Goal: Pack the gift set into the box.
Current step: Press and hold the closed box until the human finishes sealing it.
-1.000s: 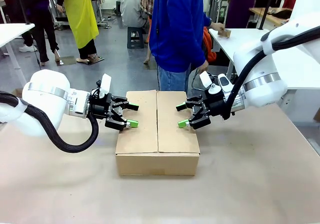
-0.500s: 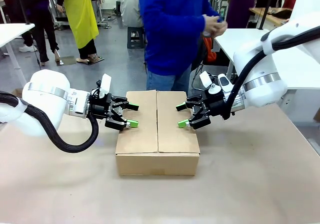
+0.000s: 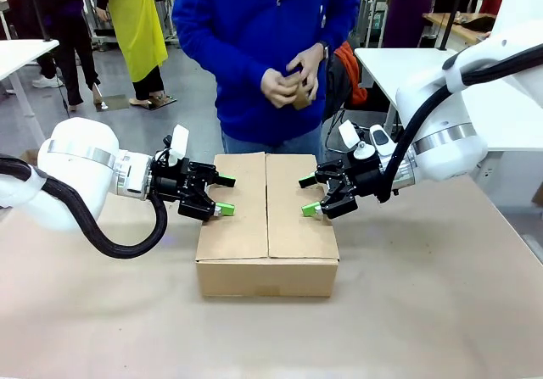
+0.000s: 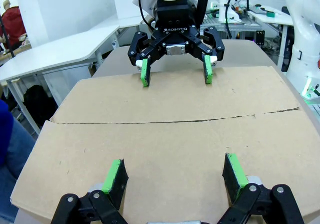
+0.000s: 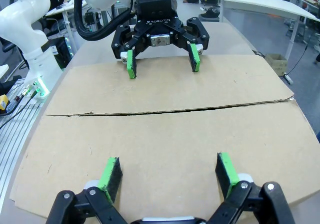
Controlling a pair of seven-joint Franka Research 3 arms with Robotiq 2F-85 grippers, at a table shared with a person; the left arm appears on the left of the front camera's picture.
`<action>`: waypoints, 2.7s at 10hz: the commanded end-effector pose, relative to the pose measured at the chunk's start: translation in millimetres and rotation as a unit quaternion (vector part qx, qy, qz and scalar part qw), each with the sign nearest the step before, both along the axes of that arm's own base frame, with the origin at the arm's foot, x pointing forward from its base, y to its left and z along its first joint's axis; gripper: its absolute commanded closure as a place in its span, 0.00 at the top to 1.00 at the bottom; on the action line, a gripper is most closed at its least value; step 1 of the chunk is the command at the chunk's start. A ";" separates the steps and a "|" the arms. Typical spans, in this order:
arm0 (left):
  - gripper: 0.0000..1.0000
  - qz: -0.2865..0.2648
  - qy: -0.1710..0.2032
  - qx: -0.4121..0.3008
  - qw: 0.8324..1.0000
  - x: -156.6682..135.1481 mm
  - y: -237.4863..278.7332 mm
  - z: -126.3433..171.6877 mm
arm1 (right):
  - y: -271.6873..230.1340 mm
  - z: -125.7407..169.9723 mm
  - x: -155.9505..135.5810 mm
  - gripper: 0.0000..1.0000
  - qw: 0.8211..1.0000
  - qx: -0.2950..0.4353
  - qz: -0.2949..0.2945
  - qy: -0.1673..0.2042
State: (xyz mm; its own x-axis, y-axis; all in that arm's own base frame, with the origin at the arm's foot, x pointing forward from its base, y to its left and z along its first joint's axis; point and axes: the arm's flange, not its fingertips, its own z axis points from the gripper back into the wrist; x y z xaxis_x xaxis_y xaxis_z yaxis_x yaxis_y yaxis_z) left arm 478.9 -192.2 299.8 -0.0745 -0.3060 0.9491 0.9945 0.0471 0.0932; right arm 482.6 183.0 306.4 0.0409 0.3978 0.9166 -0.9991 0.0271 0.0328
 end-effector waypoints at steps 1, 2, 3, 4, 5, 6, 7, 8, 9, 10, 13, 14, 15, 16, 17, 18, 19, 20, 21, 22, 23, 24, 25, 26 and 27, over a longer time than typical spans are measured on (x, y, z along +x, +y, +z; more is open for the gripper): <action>1.00 -0.002 -0.005 0.001 1.000 -1.5 0.9 -1.3 | -0.7 -2.3 -0.4 1.00 1.000 -0.003 -0.002 -0.004; 1.00 -0.002 -0.005 0.001 1.000 -1.5 0.9 -1.3 | -0.7 -2.3 -0.4 1.00 1.000 -0.003 -0.002 -0.004; 1.00 -0.002 -0.005 0.001 1.000 -1.5 0.9 -1.3 | -0.7 -2.3 -0.4 1.00 1.000 -0.003 -0.002 -0.004; 1.00 -0.002 -0.005 0.001 1.000 -1.5 0.9 -1.3 | -0.7 -2.3 -0.4 1.00 1.000 -0.003 -0.002 -0.004; 1.00 -0.002 -0.005 0.001 1.000 -1.5 0.9 -1.3 | -0.7 -2.3 -0.4 1.00 1.000 -0.003 -0.002 -0.004; 1.00 -0.002 -0.005 0.001 1.000 -1.5 0.9 -1.3 | -0.7 -2.3 -0.4 1.00 1.000 -0.003 -0.002 -0.004; 1.00 -0.002 -0.005 0.001 1.000 -1.5 0.9 -1.3 | -0.7 -2.3 -0.4 1.00 1.000 -0.003 -0.002 -0.004; 1.00 -0.002 -0.005 0.001 1.000 -1.5 0.9 -1.3 | -0.7 -2.3 -0.4 1.00 1.000 -0.003 -0.002 -0.004; 1.00 -0.002 -0.005 0.001 1.000 -1.5 0.9 -1.3 | -0.7 -2.3 -0.4 1.00 1.000 -0.003 -0.002 -0.004; 1.00 -0.002 -0.005 0.001 1.000 -1.5 0.9 -1.3 | -0.7 -2.3 -0.4 1.00 1.000 -0.003 -0.002 -0.004; 1.00 -0.002 -0.005 0.001 1.000 -1.5 0.9 -1.3 | -0.7 -2.3 -0.4 1.00 1.000 -0.003 -0.002 -0.004; 1.00 -0.002 -0.005 0.001 1.000 -1.5 0.9 -1.3 | -0.7 -2.3 -0.4 1.00 1.000 -0.003 -0.002 -0.004; 1.00 -0.002 -0.005 0.001 1.000 -1.5 0.9 -1.3 | -0.7 -2.3 -0.4 1.00 1.000 -0.003 -0.002 -0.004; 1.00 -0.002 -0.005 0.001 1.000 -1.5 0.9 -1.3 | -0.7 -2.3 -0.4 1.00 1.000 -0.003 -0.002 -0.004; 1.00 -0.002 -0.005 0.001 1.000 -1.5 0.9 -1.3 | -0.7 -2.3 -0.4 1.00 1.000 -0.003 -0.002 -0.004; 1.00 -0.002 -0.005 0.001 1.000 -1.5 0.9 -1.3 | -0.7 -2.3 -0.4 1.00 1.000 -0.003 -0.002 -0.004; 1.00 -0.002 -0.005 0.001 1.000 -1.5 0.9 -1.3 | -0.7 -2.3 -0.4 1.00 1.000 -0.003 -0.002 -0.004; 1.00 -0.002 -0.005 0.001 1.000 -1.5 0.9 -1.3 | -0.7 -2.3 -0.4 1.00 1.000 -0.003 -0.002 -0.004; 1.00 -0.002 -0.005 0.001 1.000 -1.5 0.9 -1.3 | -0.7 -2.3 -0.4 1.00 1.000 -0.003 -0.002 -0.004; 1.00 -0.002 -0.005 0.001 1.000 -1.5 0.9 -1.3 | -0.7 -2.3 -0.4 1.00 1.000 -0.003 -0.002 -0.004; 1.00 -0.002 -0.005 0.001 1.000 -1.5 0.9 -1.3 | -0.7 -2.3 -0.4 1.00 1.000 -0.003 -0.002 -0.004; 1.00 -0.002 -0.005 0.001 1.000 -1.5 0.9 -1.3 | -0.7 -2.3 -0.4 1.00 1.000 -0.003 -0.002 -0.004; 1.00 -0.002 -0.005 0.001 1.000 -1.5 0.9 -1.3 | -0.7 -2.3 -0.4 1.00 1.000 -0.003 -0.002 -0.004; 1.00 -0.002 -0.005 0.001 1.000 -1.5 0.9 -1.3 | -0.7 -2.3 -0.4 1.00 1.000 -0.003 -0.002 -0.004; 1.00 -0.002 -0.005 0.001 1.000 -1.5 0.9 -1.3 | -0.7 -2.3 -0.4 1.00 1.000 -0.003 -0.002 -0.004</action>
State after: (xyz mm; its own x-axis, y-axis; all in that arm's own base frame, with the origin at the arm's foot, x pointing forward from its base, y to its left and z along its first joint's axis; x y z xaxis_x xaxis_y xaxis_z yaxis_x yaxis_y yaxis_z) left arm 479.0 -192.2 300.0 -0.0747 -0.3059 0.9491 0.9945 0.0472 0.0935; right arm 482.6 183.0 306.4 0.0408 0.3978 0.9166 -0.9991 0.0271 0.0327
